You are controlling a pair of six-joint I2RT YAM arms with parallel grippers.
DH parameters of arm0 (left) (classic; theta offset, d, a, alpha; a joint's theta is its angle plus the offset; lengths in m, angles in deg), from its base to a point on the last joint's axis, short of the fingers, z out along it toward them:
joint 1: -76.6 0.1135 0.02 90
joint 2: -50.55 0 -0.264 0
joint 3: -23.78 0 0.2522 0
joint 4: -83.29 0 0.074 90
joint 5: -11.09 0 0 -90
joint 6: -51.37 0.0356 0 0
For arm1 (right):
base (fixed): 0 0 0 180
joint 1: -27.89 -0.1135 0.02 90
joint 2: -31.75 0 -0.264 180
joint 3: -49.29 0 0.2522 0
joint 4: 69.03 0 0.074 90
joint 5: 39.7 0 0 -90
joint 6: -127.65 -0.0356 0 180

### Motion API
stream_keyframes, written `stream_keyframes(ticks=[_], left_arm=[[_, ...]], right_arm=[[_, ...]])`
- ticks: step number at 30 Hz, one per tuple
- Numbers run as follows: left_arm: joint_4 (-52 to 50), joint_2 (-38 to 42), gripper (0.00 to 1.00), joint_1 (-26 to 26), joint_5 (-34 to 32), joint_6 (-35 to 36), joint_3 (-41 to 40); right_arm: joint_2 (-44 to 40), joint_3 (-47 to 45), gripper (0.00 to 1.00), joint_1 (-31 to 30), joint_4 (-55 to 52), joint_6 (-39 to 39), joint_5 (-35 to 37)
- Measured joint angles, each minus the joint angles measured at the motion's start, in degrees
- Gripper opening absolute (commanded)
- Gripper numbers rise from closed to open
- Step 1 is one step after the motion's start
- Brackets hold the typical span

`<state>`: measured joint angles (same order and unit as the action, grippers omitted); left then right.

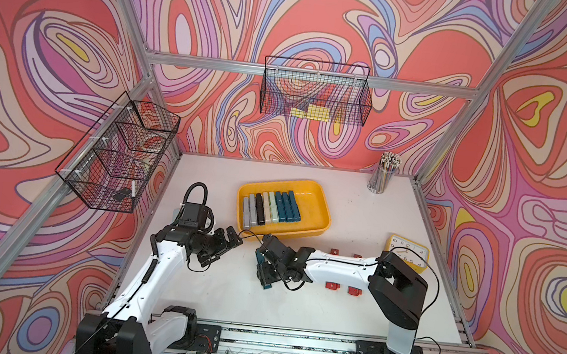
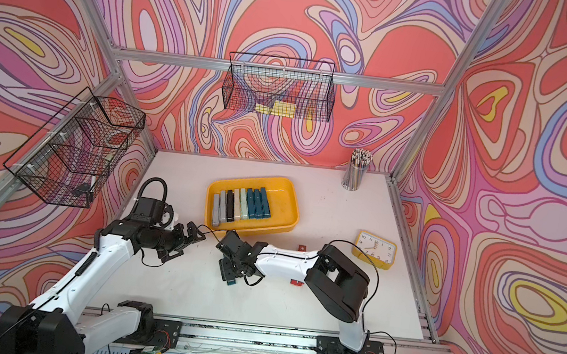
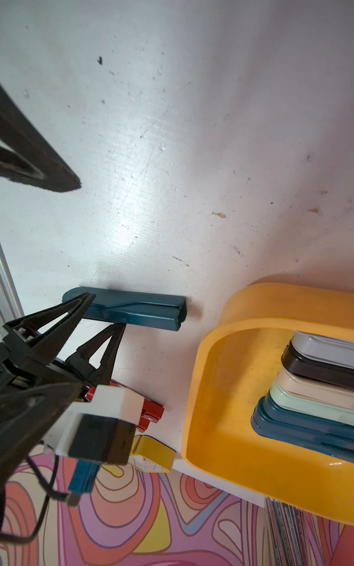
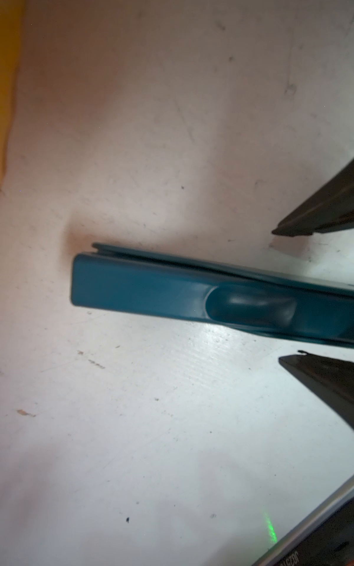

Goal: Put the pruning pliers into the storage box
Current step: Pick up the pruning pliers from the center of the board.

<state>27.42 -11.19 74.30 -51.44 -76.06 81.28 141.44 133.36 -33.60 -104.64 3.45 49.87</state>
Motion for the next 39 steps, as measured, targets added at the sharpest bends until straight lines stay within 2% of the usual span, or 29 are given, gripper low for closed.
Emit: stream_keyframes(ticks=[2, 13, 17, 23, 30, 36, 39], left_arm=[[-0.13, 0.15, 0.99, 0.28, 0.09, 0.15, -0.50], [-0.09, 0.50, 0.99, 0.85, 1.31, 0.35, -2.34], [0.02, 0.79, 0.99, 0.87, 1.53, 0.35, -2.71], [0.07, 0.79, 0.99, 0.87, 1.51, 0.35, -2.78], [0.22, 0.83, 0.99, 0.87, 2.05, 0.33, -3.04], [2.01, 1.25, 0.99, 0.90, 5.38, 0.35, -4.44], [3.04, 1.60, 0.99, 0.90, 7.37, 0.35, -4.70]], right_arm=[[0.15, 0.57, 0.54, -0.11, -0.02, 0.07, 0.02], [3.08, 3.41, 0.53, -0.96, -2.67, 0.31, 1.01], [3.08, 3.98, 0.37, -1.53, -3.39, 0.35, 1.66], [3.39, 4.72, 0.21, -1.57, -4.28, 0.15, 2.62], [3.56, 5.03, 0.09, -1.60, -5.03, 0.00, 3.69], [2.10, 3.39, 0.00, -1.57, -6.21, -0.85, 6.69], [0.20, 1.27, 0.00, -1.22, -7.69, -1.25, 7.80]])
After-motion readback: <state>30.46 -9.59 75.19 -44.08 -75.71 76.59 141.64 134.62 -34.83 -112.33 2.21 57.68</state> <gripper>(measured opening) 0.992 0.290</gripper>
